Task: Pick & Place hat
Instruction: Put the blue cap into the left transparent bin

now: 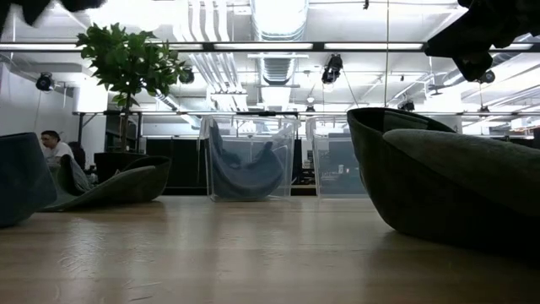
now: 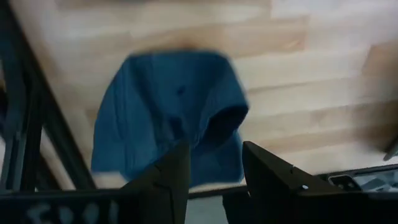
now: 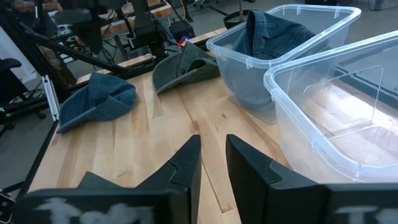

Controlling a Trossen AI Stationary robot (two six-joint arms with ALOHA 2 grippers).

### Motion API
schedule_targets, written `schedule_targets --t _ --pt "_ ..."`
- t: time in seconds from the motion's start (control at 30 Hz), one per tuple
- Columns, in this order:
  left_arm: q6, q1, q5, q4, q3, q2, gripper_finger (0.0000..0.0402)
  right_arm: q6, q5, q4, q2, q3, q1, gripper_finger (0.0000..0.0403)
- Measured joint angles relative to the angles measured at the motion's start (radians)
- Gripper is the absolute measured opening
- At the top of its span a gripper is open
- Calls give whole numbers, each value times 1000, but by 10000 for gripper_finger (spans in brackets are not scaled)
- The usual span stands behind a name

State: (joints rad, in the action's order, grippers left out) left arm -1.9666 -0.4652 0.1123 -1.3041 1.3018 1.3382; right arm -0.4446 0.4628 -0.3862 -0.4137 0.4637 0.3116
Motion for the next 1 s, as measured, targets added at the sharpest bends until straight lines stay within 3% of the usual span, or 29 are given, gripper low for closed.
schedule_targets --t 0.37,0.6,1.0 --pt "-446 -279 78 66 -103 6 138 3 0 0 0 0 0 81" --pt "-468 -345 141 327 -222 13 138 3 0 0 0 0 0 82" --pt "-480 -436 227 346 -296 15 138 0 0 0 0 0 0 69"
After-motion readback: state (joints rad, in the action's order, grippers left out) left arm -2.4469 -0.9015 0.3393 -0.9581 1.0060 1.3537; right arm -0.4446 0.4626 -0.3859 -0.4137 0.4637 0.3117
